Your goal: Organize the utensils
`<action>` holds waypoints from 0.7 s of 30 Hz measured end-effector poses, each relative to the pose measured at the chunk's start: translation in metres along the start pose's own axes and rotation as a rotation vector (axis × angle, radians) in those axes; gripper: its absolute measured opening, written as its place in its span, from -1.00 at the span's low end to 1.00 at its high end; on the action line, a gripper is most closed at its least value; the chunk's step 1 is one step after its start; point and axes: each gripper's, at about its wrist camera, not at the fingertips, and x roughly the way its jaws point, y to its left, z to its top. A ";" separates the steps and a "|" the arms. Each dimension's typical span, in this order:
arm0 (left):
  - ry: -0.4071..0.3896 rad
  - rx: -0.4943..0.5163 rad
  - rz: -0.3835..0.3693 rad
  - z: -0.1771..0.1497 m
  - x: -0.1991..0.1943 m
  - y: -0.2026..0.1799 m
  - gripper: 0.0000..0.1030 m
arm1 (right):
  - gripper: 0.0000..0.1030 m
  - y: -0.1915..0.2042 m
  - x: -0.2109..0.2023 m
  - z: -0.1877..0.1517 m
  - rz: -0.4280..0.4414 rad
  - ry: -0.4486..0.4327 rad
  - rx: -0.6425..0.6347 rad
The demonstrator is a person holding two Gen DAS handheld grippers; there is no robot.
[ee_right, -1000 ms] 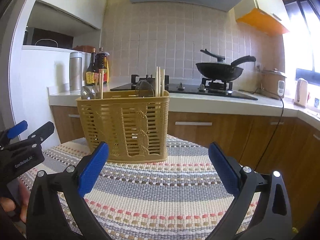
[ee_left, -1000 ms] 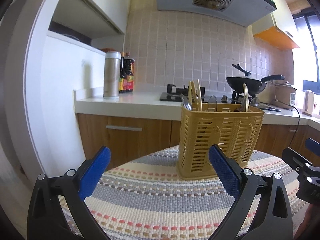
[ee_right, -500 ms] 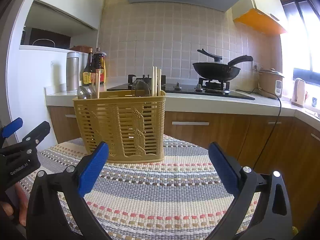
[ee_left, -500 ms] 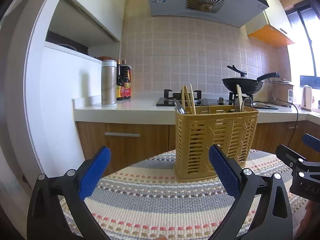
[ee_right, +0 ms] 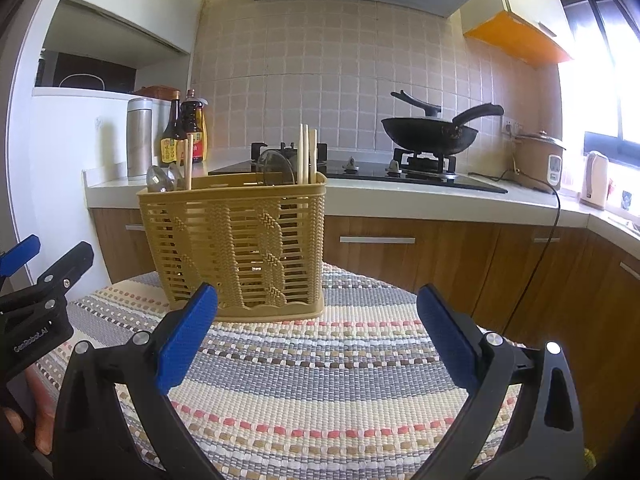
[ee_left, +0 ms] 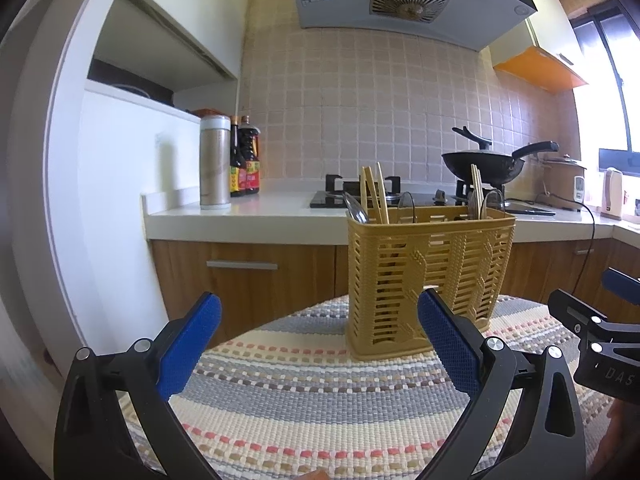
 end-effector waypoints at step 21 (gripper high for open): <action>0.037 -0.007 0.006 -0.002 0.007 0.001 0.85 | 0.85 0.011 -0.001 -0.002 0.008 0.007 -0.045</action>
